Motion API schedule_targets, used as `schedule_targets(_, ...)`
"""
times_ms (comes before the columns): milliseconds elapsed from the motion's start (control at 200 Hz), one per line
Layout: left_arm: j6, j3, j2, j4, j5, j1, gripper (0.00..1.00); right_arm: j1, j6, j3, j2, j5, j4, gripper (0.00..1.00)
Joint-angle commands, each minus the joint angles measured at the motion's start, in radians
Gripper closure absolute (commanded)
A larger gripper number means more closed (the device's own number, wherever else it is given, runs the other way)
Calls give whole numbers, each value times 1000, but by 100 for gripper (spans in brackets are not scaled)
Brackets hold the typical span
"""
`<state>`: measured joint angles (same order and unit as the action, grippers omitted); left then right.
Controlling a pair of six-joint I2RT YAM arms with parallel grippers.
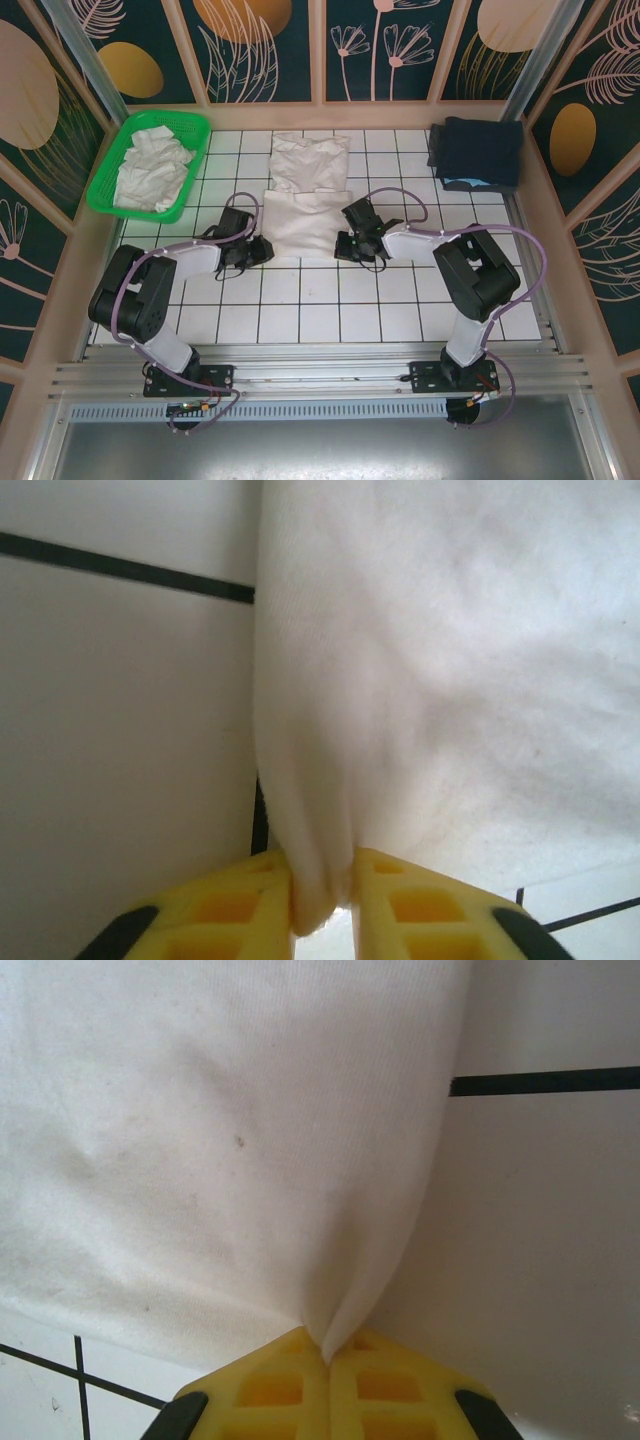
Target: Fold and stack the t-shirts
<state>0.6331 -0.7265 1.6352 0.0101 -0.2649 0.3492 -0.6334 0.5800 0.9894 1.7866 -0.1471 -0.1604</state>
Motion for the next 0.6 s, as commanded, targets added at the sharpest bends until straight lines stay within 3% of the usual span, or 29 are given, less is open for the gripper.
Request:
schedule_targets(0, -3, 23, -46, 22, -33, -3, 92, 9, -26, 6, -33, -5, -5, 100)
schedule_targets(175, 4, 35, -163, 53, -37, 5, 100, 1, -23, -47, -130, -10, 12, 100)
schedule_targets(360, 13, 7, -220, 78, -53, 55, 100, -16, 3, -147, -262, -57, 91, 100)
schedule_targets(596, 69, 14, -423, 116, -63, 80, 100, -44, -25, -187, -470, -53, -7, 100)
